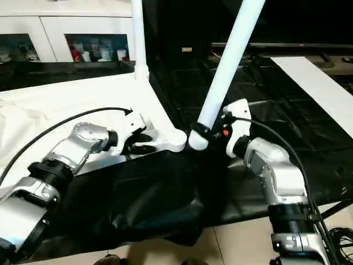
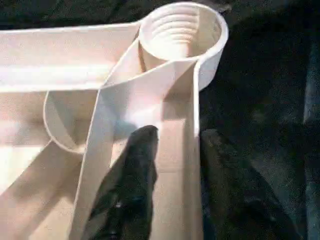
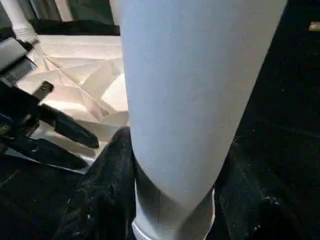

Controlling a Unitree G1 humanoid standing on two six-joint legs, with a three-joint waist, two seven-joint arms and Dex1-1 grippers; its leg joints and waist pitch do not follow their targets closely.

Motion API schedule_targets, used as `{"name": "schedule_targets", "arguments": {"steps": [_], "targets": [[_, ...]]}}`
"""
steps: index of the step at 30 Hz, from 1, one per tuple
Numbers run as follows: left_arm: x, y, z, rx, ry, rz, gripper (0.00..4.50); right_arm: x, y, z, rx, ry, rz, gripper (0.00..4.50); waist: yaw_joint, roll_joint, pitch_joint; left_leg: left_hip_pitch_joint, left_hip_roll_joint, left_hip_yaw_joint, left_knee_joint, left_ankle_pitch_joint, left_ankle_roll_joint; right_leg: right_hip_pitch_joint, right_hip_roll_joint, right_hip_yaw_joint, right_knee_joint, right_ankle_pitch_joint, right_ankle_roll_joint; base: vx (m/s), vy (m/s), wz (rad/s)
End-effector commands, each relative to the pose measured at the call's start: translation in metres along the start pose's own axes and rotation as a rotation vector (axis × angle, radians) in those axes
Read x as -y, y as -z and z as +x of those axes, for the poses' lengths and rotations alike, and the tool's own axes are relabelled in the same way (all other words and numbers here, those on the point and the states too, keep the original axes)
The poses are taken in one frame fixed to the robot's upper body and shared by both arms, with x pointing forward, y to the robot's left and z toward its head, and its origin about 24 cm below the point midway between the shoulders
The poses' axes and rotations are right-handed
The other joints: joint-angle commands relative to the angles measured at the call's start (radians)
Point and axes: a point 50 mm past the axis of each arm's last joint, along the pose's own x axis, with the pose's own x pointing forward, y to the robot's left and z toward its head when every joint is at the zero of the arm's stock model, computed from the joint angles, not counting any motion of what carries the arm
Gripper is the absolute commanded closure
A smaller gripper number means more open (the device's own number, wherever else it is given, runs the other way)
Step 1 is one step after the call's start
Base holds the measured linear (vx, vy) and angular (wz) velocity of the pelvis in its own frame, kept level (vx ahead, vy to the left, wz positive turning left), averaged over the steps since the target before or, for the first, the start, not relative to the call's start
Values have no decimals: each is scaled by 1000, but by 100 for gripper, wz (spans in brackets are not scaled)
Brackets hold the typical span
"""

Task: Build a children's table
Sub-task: Insert table leg to table base

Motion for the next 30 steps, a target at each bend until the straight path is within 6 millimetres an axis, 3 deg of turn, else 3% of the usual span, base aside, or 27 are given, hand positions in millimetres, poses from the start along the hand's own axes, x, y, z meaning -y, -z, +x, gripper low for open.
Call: {"name": "schedule_targets", "arguments": {"steps": [1, 9, 15, 16, 17, 18, 19, 20, 23, 24, 25, 28, 30], "targets": [[-3, -4, -1, -15, 3, 31, 330, -2, -4, -2, 8, -1, -6, 266, 2, 11, -84, 33, 60, -38, -72, -236, -2, 47, -79, 48, -78, -229, -211, 0, 0, 0], [-2, 3, -3, -54, 42, 30, 380, -2, -3, 0, 5, -1, -3, 266, 3, 11, -80, 35, 61, -40, -75, -268, -14, 45, -82, 48, -84, -283, -203, 0, 0, 0], [-1, 8, -8, -77, 88, 61, 425, -5, -4, 3, 7, -40, 0, 266, 5, 2, -80, 32, 61, -39, -76, -256, -8, 46, -84, 48, -84, -286, -199, 0, 0, 0], [2, 9, -10, -72, 129, 89, 437, -6, -4, 3, 3, -58, 0, 266, 4, 5, -80, 31, 61, -40, -76, -252, -7, 46, -85, 49, -83, -285, -199, 0, 0, 0], [6, 10, -14, -54, 184, 118, 445, -8, -3, 4, 3, -90, 3, 266, 5, 1, -80, 29, 62, -42, -76, -249, -3, 48, -88, 49, -83, -289, -197, 0, 0, 0], [9, 11, -17, -42, 224, 134, 445, -10, -3, 4, 1, -118, 9, 266, 3, -3, -80, 26, 63, -41, -78, -240, 0, 50, -89, 49, -81, -286, -197, 0, 0, 0], [13, 14, -24, -30, 273, 160, 445, -12, -1, 4, -10, -154, 13, 266, 4, 1, -80, 27, 64, -41, -77, -239, 0, 48, -89, 50, -79, -282, -200, 0, 0, 0], [15, 15, -28, -24, 303, 176, 445, -14, 0, 5, -19, -176, 15, 266, 4, -6, -80, 31, 67, -38, -77, -233, 2, 45, -88, 51, -78, -274, -206, 0, 0, 0], [22, 21, -40, -21, 350, 185, 450, -18, 7, 7, -59, -223, 13, 266, 8, 4, -77, 37, 69, -34, -81, -232, -6, 37, -84, 53, -73, -266, -215, 0, 0, 0], [28, 25, -46, -25, 363, 185, 450, -21, 10, 10, -90, -250, 4, 266, 9, 1, -77, 43, 71, -32, -80, -241, -10, 32, -84, 53, -73, -270, -216, 0, 0, 0], [30, 27, -48, -28, 365, 185, 450, -22, 10, 11, -103, -264, -2, 266, 8, 3, -74, 38, 73, -35, -85, -247, -18, 35, -83, 53, -70, -279, -216, 0, 0, 0], [33, 31, -48, -32, 309, 191, 450, -28, 11, 16, -132, -311, -12, 266, 15, -1, -72, 46, 71, -32, -84, -275, -33, 28, -83, 55, -75, -328, -196, 0, 0, 0], [32, 31, -46, -20, 270, 189, 450, -31, 12, 19, -144, -332, -13, 266, 14, -8, -67, 42, 69, -34, -86, -291, -40, 28, -86, 56, -79, -384, -172, 0, 0, 0]]}}
